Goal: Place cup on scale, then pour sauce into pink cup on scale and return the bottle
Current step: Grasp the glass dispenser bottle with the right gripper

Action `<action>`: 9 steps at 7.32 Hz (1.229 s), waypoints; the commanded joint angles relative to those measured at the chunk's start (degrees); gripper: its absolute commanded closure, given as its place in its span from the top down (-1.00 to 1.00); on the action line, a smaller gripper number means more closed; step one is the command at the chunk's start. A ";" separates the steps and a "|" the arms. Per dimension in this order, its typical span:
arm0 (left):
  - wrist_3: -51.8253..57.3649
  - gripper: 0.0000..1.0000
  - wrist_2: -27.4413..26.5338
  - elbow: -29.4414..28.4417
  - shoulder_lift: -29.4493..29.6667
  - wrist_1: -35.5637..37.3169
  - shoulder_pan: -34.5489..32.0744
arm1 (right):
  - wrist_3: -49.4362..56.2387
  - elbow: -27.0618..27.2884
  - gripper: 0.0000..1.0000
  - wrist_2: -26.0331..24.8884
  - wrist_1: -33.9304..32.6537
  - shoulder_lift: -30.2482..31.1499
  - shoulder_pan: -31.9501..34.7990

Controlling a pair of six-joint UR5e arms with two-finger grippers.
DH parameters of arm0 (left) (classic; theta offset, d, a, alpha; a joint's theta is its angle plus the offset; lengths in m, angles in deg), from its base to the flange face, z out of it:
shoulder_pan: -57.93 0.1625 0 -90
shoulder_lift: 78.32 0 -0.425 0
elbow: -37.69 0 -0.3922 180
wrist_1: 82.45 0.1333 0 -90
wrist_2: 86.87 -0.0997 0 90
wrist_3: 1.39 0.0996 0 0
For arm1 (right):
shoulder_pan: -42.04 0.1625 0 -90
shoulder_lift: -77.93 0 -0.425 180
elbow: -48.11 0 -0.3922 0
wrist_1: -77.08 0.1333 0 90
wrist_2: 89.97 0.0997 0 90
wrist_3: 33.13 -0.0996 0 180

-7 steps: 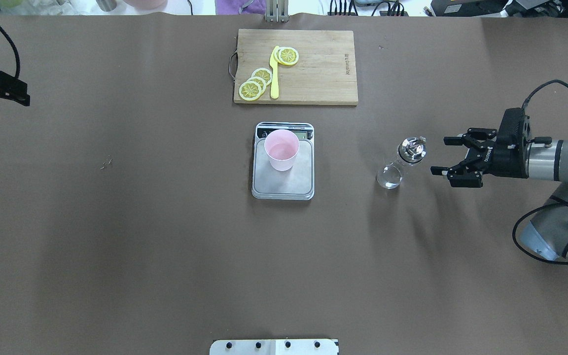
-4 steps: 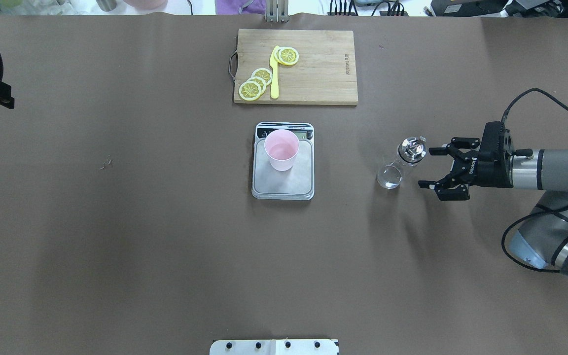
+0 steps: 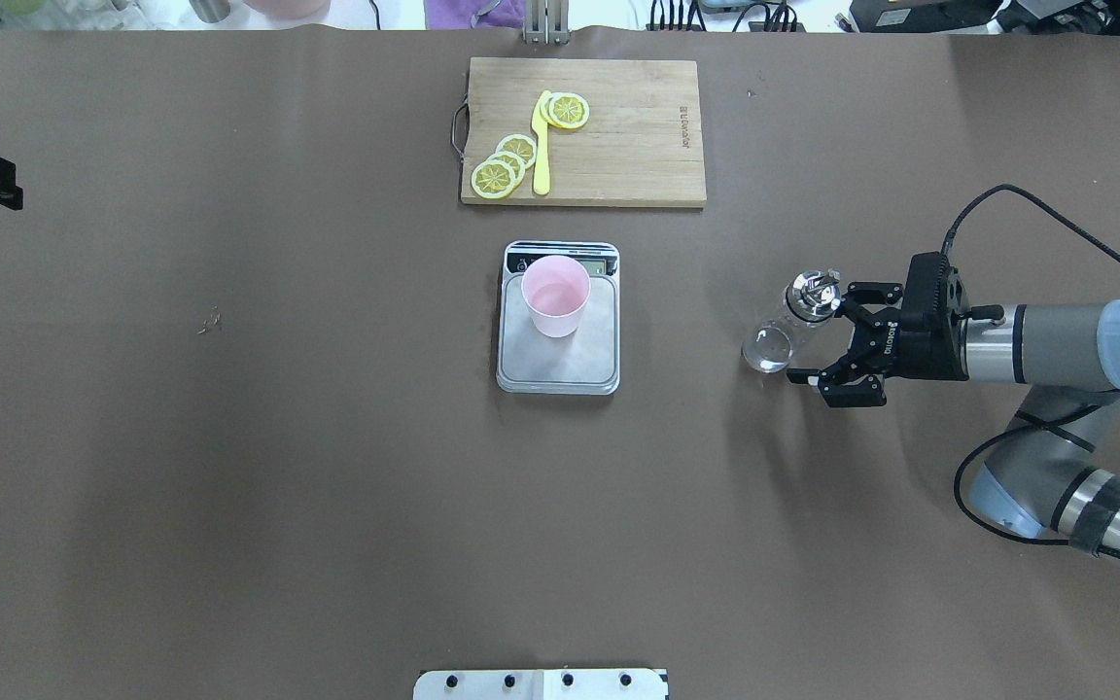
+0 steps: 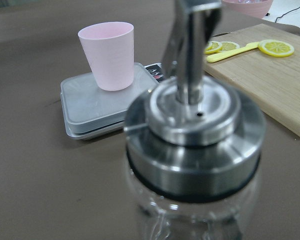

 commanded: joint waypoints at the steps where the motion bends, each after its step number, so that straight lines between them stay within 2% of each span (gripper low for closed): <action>1: -0.06 0.96 -0.03 0.36 0.01 0.30 -0.29 | -0.23 -0.61 0.95 -4.02 0.53 0.53 -1.56; 4: -0.06 0.95 -0.03 0.36 0.01 0.30 -0.29 | -0.41 -0.61 0.94 -10.78 1.24 0.54 -4.10; 6: -0.06 0.96 -0.03 0.19 0.01 0.30 -0.29 | -0.58 -0.52 0.93 -11.41 1.24 0.01 -5.52; 7: -0.06 0.96 -0.03 0.10 0.01 0.30 -0.29 | -0.59 -0.60 0.74 -11.33 1.24 0.01 -5.61; 8: -0.06 0.96 -0.03 0.62 0.01 0.48 -0.38 | -0.24 -0.52 -0.05 -10.89 1.24 0.01 -5.52; 9: -0.06 0.96 -0.03 0.89 0.01 0.65 -0.47 | -0.24 -0.34 -0.67 -10.89 1.24 -0.16 -5.70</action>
